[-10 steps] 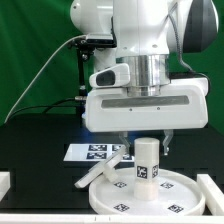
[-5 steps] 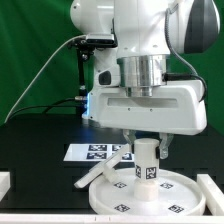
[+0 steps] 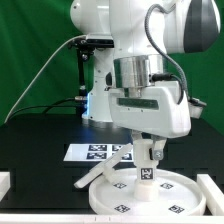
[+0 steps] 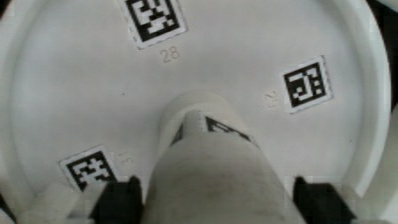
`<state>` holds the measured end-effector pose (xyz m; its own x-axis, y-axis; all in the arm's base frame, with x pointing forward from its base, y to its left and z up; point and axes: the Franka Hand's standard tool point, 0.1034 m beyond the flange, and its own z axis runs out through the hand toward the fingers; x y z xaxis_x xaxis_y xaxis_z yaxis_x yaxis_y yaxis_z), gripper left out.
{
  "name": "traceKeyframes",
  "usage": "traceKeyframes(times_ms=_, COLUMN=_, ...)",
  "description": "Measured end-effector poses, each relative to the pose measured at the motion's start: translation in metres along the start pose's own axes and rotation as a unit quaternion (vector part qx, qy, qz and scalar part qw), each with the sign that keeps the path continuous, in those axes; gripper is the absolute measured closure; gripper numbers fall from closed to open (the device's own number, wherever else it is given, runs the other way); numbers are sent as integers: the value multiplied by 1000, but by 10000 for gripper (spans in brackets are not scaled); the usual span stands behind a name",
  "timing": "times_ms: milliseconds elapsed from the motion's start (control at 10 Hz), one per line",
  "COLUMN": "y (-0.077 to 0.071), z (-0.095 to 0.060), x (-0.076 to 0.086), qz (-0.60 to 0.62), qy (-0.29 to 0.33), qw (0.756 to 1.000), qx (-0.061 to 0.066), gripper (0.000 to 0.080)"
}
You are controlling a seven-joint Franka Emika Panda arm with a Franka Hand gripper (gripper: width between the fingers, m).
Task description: Assemble round table
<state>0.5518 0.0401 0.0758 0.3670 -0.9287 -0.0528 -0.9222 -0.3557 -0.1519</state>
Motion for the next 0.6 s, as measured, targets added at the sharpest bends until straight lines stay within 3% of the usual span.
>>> traceKeyframes(times_ms=200, y=-4, z=0, x=5, qz=84, qy=-8, qw=996, qx=8, gripper=394)
traceKeyframes(times_ms=400, y=-4, z=0, x=6, qz=85, qy=-10, qw=996, qx=12, gripper=394)
traceKeyframes(times_ms=600, y=-5, z=-2, x=7, qz=25, qy=-15, qw=1000, qx=11, gripper=207)
